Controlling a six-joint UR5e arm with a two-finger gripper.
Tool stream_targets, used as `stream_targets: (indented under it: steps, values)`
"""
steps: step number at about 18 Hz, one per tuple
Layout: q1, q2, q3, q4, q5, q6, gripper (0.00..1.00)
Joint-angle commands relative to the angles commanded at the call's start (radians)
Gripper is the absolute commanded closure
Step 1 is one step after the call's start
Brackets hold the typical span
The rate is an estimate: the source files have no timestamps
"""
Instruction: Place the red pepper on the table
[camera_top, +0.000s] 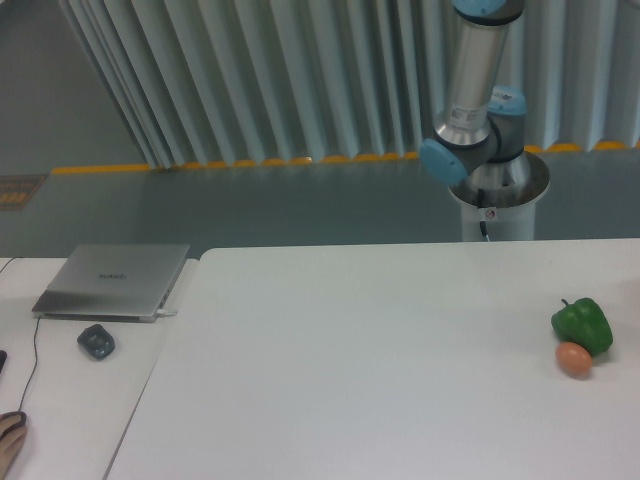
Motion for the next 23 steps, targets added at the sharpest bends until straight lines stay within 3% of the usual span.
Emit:
stream_targets:
  steps: [4, 8, 14, 16, 23]
  values:
    - [-0.155, 0.008, 0.003, 0.032, -0.002, -0.213, 0.72]
    - [-0.353, -0.017, -0.029, 0.178, 0.006, -0.490, 0.72]
    - [-0.562, -0.134, -0.040, 0.360, 0.133, -0.764, 0.72]
    - [-0.591, -0.162, -0.040, 0.393, 0.162, -0.803, 0.72]
    - [-0.617, -0.196, -0.040, 0.403, 0.224, -0.814, 0.69]
